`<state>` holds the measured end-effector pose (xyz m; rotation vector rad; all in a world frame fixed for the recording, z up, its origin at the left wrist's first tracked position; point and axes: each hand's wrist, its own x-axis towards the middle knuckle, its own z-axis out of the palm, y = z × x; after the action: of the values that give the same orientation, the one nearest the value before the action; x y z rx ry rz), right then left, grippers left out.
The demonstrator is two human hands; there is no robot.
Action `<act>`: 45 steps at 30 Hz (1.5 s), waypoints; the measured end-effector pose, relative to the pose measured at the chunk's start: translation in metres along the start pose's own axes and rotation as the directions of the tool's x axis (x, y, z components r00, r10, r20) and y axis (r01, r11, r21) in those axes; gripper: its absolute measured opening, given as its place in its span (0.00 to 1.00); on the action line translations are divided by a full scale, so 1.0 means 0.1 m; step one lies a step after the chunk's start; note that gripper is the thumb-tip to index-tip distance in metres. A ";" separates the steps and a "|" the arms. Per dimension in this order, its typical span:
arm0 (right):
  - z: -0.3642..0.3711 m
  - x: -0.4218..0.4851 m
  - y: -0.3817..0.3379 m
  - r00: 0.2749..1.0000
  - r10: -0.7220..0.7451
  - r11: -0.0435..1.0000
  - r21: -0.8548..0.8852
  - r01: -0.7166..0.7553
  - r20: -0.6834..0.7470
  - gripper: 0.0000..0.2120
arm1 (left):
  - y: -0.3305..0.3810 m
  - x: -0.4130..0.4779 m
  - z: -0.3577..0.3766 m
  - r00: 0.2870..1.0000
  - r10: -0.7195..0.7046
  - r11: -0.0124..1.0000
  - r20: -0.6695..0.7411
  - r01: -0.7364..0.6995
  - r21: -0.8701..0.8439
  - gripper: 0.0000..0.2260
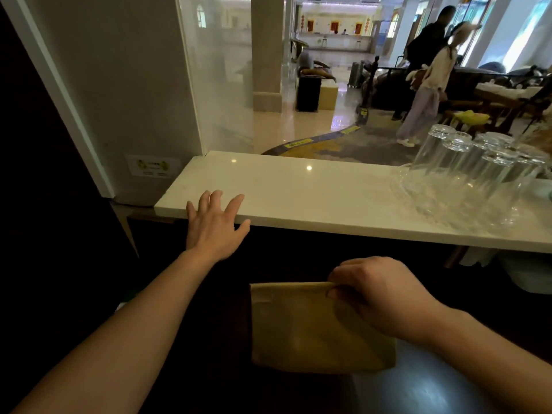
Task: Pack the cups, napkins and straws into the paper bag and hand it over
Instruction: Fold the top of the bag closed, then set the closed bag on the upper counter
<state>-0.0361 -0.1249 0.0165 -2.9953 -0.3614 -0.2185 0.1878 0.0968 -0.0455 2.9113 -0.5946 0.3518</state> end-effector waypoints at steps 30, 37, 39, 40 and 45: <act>-1.53 1.65 0.57 0.991 -0.042 0.995 -0.100 0.029 -0.130 0.11 | -0.20 0.62 0.31 0.945 -0.277 0.958 0.177 0.287 -0.032 0.24; -1.38 1.91 0.78 0.975 -0.059 0.996 -0.075 0.044 -0.213 0.09 | -0.22 0.65 0.31 0.940 -0.278 0.959 0.196 0.284 -0.001 0.26; -1.35 1.99 0.83 0.970 -0.056 0.997 -0.060 0.043 -0.238 0.09 | -0.23 0.66 0.30 0.938 -0.276 0.959 0.208 0.282 0.001 0.26; -1.33 2.03 0.85 0.967 -0.054 0.998 -0.057 0.041 -0.248 0.09 | -0.23 0.66 0.31 0.937 -0.280 0.958 0.211 0.286 0.003 0.26; -1.28 2.20 0.99 0.961 -0.034 0.999 -0.032 0.026 -0.274 0.09 | -0.23 0.70 0.36 0.933 -0.309 0.949 0.186 0.315 -0.001 0.26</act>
<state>0.1834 -0.1873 0.1668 -2.9305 -0.3752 -0.6392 0.2666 0.0853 -0.0650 2.9600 -0.1470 0.0322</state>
